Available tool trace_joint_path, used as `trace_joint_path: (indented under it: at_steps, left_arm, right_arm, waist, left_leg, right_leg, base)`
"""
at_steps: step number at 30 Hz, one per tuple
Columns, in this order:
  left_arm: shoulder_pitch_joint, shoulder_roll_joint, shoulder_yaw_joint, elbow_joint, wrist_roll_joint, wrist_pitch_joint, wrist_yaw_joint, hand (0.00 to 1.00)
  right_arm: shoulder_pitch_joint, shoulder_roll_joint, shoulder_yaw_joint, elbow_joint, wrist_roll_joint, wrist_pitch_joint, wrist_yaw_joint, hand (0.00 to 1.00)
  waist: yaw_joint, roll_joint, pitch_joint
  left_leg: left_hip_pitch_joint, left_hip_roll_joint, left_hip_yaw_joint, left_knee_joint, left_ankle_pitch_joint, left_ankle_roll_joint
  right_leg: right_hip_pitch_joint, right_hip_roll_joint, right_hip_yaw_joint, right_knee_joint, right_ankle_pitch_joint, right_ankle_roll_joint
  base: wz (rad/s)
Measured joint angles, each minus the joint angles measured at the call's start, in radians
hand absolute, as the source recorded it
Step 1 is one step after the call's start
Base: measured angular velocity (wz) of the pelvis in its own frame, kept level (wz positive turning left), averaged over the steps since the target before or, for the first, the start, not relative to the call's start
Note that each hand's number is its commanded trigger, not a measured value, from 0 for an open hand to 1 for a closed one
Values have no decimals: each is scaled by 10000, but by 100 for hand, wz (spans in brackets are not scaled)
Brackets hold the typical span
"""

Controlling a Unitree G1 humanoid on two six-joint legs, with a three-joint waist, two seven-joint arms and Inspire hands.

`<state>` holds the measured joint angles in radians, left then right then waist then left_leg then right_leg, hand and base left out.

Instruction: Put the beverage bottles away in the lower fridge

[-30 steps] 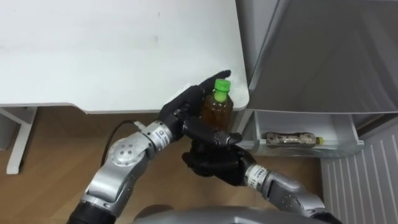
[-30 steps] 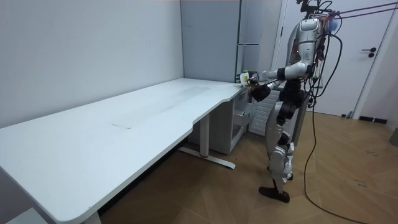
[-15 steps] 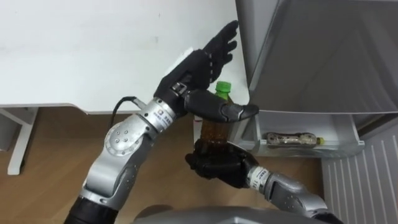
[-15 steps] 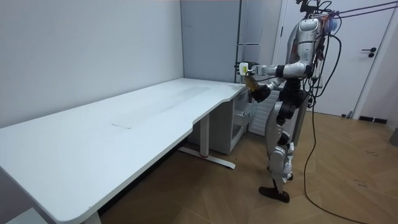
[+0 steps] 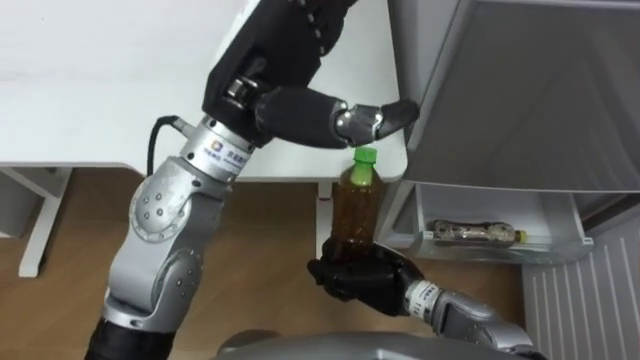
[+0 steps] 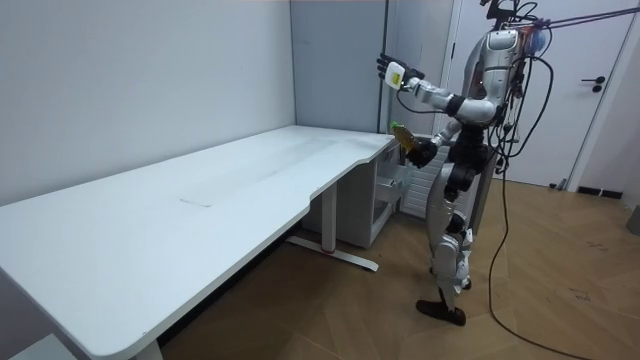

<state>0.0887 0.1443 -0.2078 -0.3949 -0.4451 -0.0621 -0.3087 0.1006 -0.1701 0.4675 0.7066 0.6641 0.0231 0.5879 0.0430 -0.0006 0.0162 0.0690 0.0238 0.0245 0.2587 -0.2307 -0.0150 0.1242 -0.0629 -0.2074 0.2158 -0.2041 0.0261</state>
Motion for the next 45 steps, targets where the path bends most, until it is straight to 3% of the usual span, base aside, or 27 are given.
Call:
trace_joint_path:
  at_steps: [5,8,13,17,23,26,33,37,40,45]
  left_arm:
    - [-82,54,437,-20,53,-120,336,0]
    - [-86,205,1093,-391,86,-140,694,0]
    - [-80,260,2500,-1391,493,-629,1333,0]
    - [-78,267,3210,-1635,890,-1101,1862,0]
    - [-70,267,4490,-1632,1057,-1140,3155,0]
    - [157,246,4956,-1498,1335,-1349,3951,0]
    - [731,236,5986,-320,798,-1411,5607,0]
    - [1571,164,5990,463,5,-1402,6539,0]
    - [1623,161,5951,1347,-741,-1363,7173,0]
    - [1964,154,5602,2851,-877,-1068,7847,0]
  right_arm:
    - [169,-31,-301,-13,-72,0,-73,100]
    - [400,-112,-529,-196,-157,0,-70,100]
    - [766,-218,-1202,-193,-483,-15,-54,100]
    - [1117,-210,-1619,-194,-441,-104,-57,100]
    - [1455,-213,-2048,-195,-447,-232,-63,100]
    - [1620,-215,-2240,-195,-560,-224,-58,100]
    - [2061,-270,-2487,-557,-568,-192,-271,100]
    - [2334,-202,-2483,-875,-604,-162,-432,100]
    - [2317,-190,-2476,-1020,-605,-68,-614,100]
    - [2307,-146,-2426,-1386,-479,246,-1003,100]
  waist:
    - [191,120,10]
    - [282,258,-3]
    - [532,332,-46]
    - [790,343,-53]
    - [1072,428,-51]
    - [1214,468,-67]
    - [1679,503,-109]
    - [1781,474,-128]
    - [1854,459,-129]
    - [1841,361,-136]
  left_leg:
    - [60,6,-43,-73,-5,-2]
    - [44,16,-55,-44,-5,-3]
    - [149,5,-18,-239,29,-15]
    - [359,-1,-34,-248,54,-21]
    - [521,-8,-40,-334,54,-21]
    - [563,-7,-37,-431,53,-22]
    - [663,-31,-26,-444,74,-22]
    - [815,-33,-11,-537,73,-23]
    - [812,-32,-13,-542,73,-23]
    - [814,-39,-18,-548,73,-22]
  right_leg:
    - [70,7,-71,15,0,0]
    - [74,21,-82,6,0,-1]
    - [189,9,-123,-128,-1,2]
    - [351,4,-168,-171,-5,8]
    - [541,8,-179,-280,-5,9]
    - [535,12,-174,-282,-8,13]
    - [548,-1,-151,-351,-18,21]
    - [710,8,-158,-468,-25,32]
    - [714,10,-159,-471,-26,33]
    - [713,9,-159,-474,-26,34]
  base:
    - [2]
    - [0]
    - [-1]
    - [1]
    - [0]
    - [-2]
    - [-1]
    - [0]
    - [0]
    - [1]
